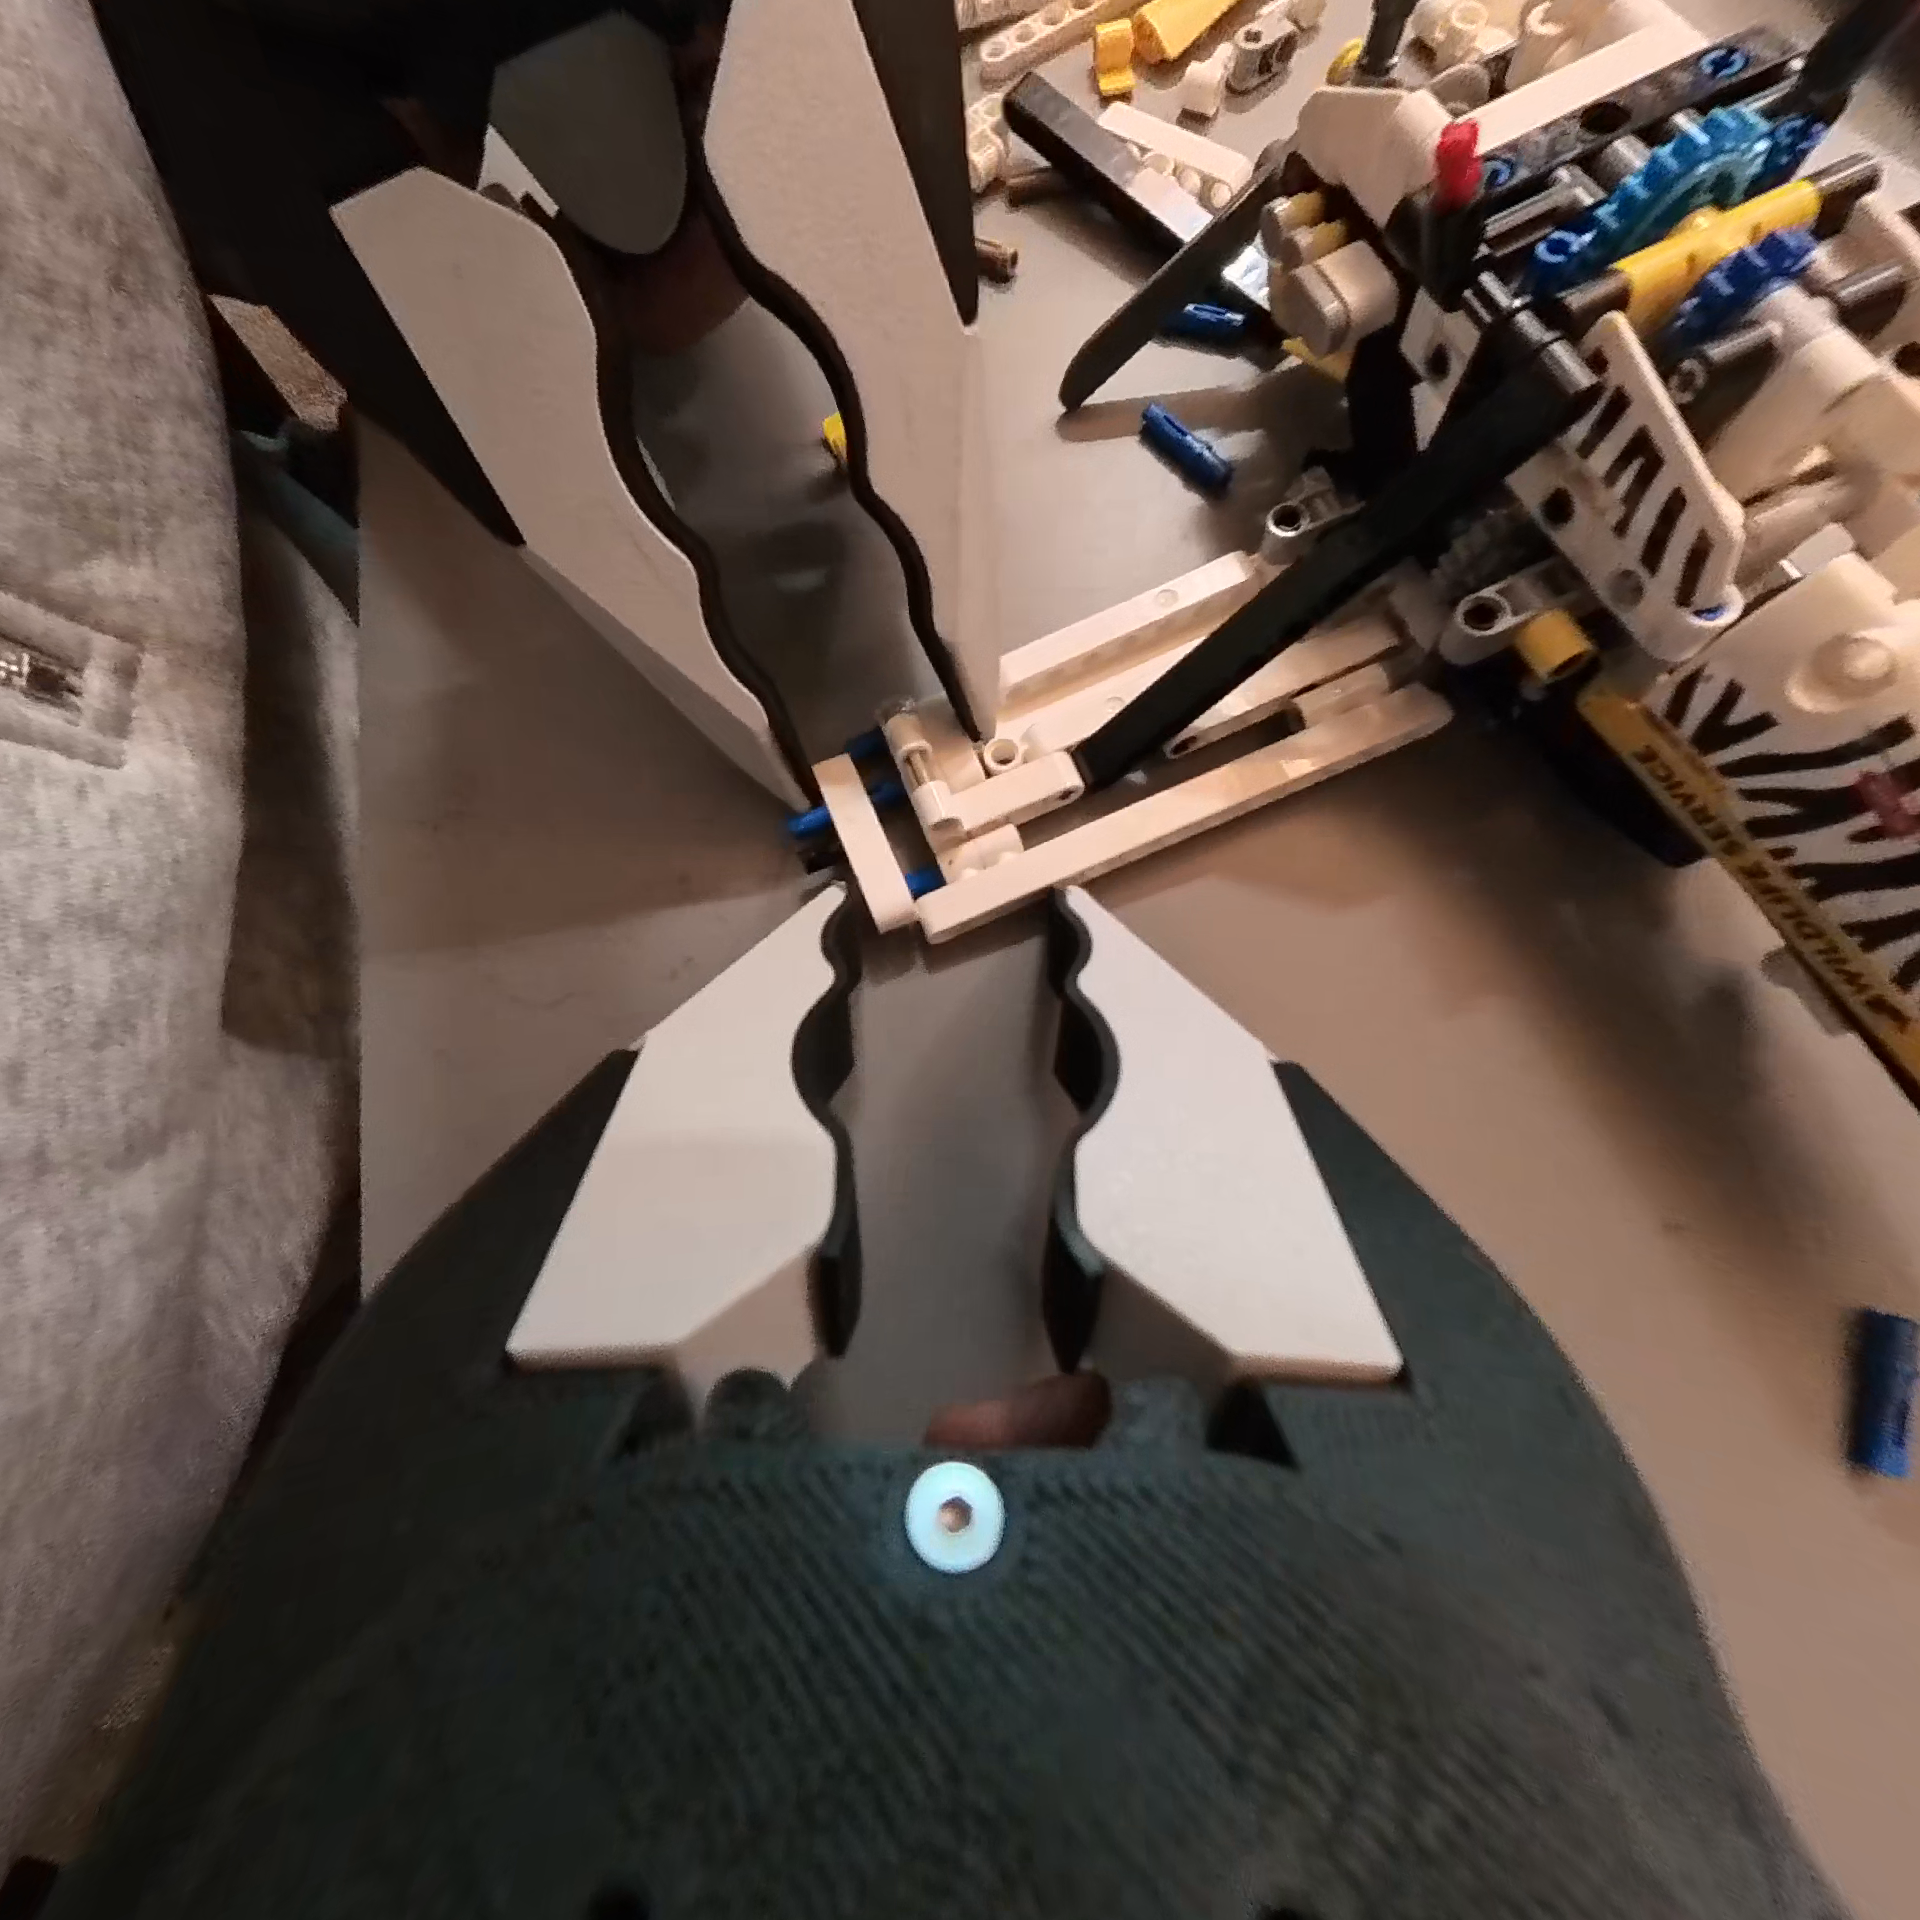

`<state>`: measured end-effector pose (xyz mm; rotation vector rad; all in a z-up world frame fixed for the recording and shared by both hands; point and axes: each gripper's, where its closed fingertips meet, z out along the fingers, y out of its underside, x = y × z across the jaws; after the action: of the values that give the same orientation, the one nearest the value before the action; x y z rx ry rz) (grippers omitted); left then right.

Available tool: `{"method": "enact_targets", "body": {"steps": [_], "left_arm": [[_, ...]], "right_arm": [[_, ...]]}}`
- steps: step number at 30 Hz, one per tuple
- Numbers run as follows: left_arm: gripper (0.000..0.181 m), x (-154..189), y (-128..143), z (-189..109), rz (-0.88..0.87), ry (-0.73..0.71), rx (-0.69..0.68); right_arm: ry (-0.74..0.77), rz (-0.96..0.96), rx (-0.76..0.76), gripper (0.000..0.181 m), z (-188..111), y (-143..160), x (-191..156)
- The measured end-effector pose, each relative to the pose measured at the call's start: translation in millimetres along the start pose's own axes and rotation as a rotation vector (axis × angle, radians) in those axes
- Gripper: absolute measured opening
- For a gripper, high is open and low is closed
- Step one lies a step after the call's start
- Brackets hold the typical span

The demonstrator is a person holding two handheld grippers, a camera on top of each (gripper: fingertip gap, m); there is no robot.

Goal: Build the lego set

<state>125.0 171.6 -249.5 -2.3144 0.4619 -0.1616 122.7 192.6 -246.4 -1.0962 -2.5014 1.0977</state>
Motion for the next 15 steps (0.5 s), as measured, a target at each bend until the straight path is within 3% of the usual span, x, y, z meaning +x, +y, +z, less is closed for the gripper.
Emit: {"method": "enact_targets", "body": {"steps": [5, 9, 15], "left_arm": [[0.032, -2.9, 2.5, -2.7, 0.0, -0.017, -0.003], [0.033, -6.2, 5.7, -6.2, -0.014, -0.04, 0.008], [0.041, -9.6, 10.0, -14.2, 0.024, -0.15, -0.004]], "right_arm": [[0.006, 0.02, 0.012, 0.036, 0.7, -0.3, 3.0], [0.048, 0.044, 0.02, 0.052, -3.7, -0.9, 4.1], [0.266, 0.071, 0.208, 0.061, -28.2, -15.7, 17.7]]}}
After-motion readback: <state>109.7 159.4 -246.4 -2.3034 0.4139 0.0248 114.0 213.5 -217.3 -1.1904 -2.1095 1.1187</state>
